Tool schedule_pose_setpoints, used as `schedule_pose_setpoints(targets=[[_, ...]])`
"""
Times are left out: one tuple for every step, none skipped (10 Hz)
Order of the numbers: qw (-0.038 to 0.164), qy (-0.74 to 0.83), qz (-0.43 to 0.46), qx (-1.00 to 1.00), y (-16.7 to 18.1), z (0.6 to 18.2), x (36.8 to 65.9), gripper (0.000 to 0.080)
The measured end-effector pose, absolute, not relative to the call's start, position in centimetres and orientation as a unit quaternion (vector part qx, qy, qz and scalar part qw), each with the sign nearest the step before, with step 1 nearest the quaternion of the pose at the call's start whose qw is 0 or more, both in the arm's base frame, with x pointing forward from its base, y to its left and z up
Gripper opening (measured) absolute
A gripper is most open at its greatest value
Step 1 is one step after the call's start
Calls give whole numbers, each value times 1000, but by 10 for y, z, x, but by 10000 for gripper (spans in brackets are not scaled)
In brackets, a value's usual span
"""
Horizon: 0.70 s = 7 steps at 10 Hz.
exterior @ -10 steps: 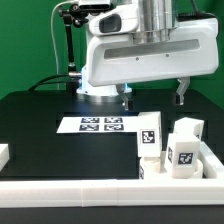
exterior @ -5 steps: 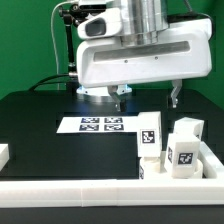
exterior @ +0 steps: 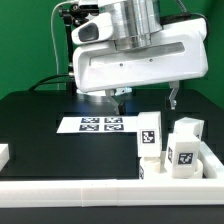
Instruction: Assemble stool
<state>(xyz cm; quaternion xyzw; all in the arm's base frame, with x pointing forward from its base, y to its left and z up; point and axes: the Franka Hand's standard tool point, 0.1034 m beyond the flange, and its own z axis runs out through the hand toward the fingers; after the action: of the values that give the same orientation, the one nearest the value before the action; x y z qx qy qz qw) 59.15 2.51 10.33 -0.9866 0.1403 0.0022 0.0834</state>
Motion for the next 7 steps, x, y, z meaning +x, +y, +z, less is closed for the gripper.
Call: schedule_pose_setpoints(targets=[[82, 142, 3, -986, 26, 99, 595, 649], [81, 139, 1, -987, 30, 97, 599, 649], [79, 136, -5, -988, 34, 94, 600, 649], [79, 136, -3, -988, 34, 92, 599, 649], [79, 137, -2, -987, 36, 91, 599, 617], [79, 136, -2, -988, 38, 91, 599, 617], [78, 136, -1, -988, 38, 90, 599, 482]])
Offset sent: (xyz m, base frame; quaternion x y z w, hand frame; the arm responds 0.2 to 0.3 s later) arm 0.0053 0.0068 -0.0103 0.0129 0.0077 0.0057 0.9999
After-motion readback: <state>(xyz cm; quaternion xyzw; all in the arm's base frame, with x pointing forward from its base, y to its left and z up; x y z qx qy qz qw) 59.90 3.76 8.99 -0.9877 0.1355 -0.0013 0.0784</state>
